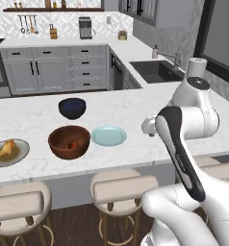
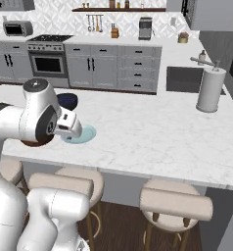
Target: Pick the chicken drumstick and bell pepper from their plates and place them in the bowl. Then put the bowl in the fridge.
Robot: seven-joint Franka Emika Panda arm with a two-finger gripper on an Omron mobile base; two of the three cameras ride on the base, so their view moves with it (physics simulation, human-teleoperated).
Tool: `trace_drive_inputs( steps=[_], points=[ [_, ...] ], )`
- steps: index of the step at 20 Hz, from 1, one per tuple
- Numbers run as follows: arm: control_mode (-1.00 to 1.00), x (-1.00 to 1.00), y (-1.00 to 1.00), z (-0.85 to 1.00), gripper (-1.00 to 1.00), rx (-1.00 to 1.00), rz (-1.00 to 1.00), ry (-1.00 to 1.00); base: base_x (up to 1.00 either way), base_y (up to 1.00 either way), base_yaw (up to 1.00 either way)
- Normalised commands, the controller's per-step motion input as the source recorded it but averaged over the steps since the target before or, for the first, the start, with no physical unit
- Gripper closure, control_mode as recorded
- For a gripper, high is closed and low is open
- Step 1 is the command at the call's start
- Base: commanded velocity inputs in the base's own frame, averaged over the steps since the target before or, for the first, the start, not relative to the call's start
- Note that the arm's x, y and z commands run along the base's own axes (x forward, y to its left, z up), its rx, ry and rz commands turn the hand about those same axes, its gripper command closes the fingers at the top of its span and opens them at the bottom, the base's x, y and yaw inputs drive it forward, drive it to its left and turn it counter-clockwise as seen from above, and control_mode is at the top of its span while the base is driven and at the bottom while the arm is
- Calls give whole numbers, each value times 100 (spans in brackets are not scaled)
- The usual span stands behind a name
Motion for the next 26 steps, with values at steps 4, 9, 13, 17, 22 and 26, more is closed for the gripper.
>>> trace_drive_inputs(
  steps=[4,9,13,17,22,26],
  points=[
    [-100,-59,-20,-9,-100,-12,0,-3,0,0,0],
    [100,-32,0,-2,-100,-6,0,0,-34,7,0],
    [100,0,0,0,-100,0,0,0,-99,82,0],
    [100,0,0,0,-100,0,0,0,-45,100,0],
    [100,0,0,0,-100,0,0,0,8,100,0],
    [100,0,0,0,-100,0,0,0,37,96,0]
  ],
)
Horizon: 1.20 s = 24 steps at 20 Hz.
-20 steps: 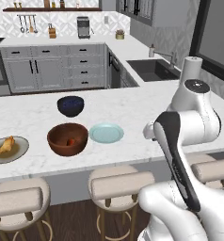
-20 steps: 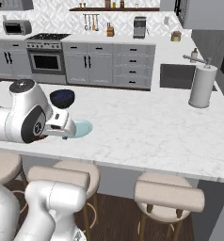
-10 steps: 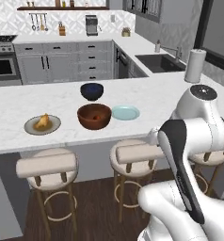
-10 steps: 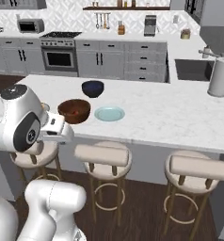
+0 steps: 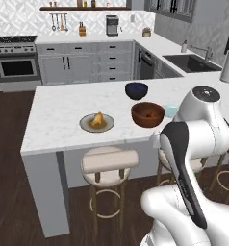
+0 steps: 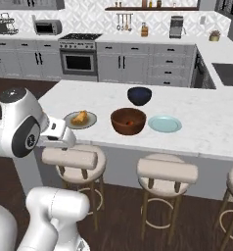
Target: Pick the chicken drumstick and bell pepper from their plates and place them in the bowl. Then put the bowl in the fridge.
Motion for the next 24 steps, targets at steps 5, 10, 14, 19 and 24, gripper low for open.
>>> trace_drive_inputs(
  steps=[5,10,14,19,24],
  points=[
    [100,0,0,0,-100,0,0,0,100,30,-2],
    [100,0,0,0,-100,0,0,0,100,3,0],
    [100,0,0,0,-100,0,0,0,100,23,0],
    [-100,80,23,-10,-100,0,0,0,20,6,0],
    [-100,97,69,-35,-100,0,-1,4,0,0,0]
  ],
)
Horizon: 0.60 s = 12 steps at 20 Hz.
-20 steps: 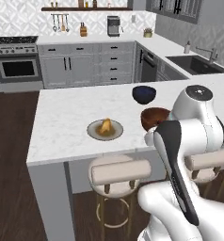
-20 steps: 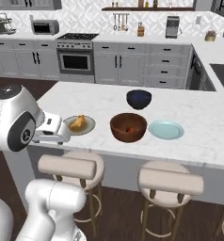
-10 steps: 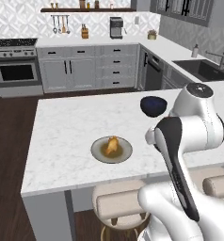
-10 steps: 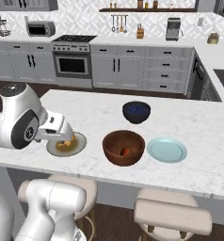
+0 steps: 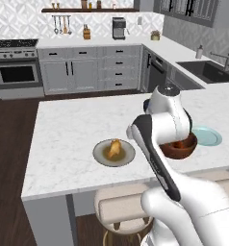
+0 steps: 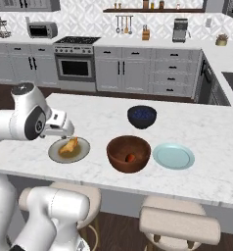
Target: Pick the chicken drumstick and bell pepper from their plates and place them in the bowl. Then put the bowl in the fridge.
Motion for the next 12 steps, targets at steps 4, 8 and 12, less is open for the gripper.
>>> trace_drive_inputs(
  steps=[4,8,12],
  points=[
    [-100,83,61,-57,-100,2,-9,12,0,0,0],
    [-100,66,4,-45,-100,1,-8,6,0,0,0],
    [-100,79,0,-44,-100,0,-3,9,0,0,0]
  ],
)
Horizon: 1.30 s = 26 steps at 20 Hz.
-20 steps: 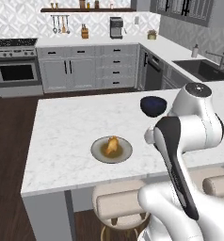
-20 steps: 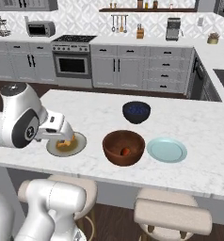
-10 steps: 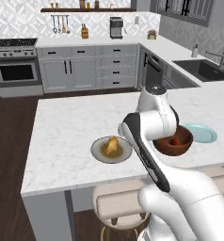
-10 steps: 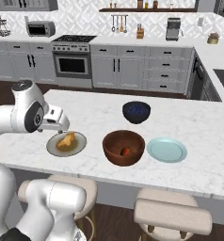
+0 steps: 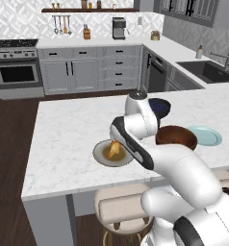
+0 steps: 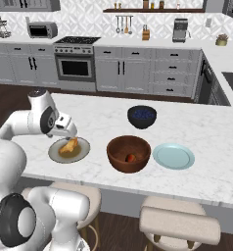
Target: Pick the chicken drumstick and bell pepper from their plates and place them in the bowl. Then put the bowl in the fridge.
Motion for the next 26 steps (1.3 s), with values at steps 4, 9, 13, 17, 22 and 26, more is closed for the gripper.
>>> trace_drive_inputs(
  steps=[4,9,13,17,22,26],
  points=[
    [-100,43,0,-39,-100,0,0,13,0,0,0],
    [-100,55,24,-51,-100,0,0,16,0,0,0],
    [-100,65,34,-49,-100,0,0,16,0,0,0],
    [-100,56,17,-35,-100,0,0,5,0,0,0],
    [-100,69,0,-43,-100,0,0,9,0,0,0],
    [-100,52,0,-47,-100,0,0,6,0,0,0]
  ],
)
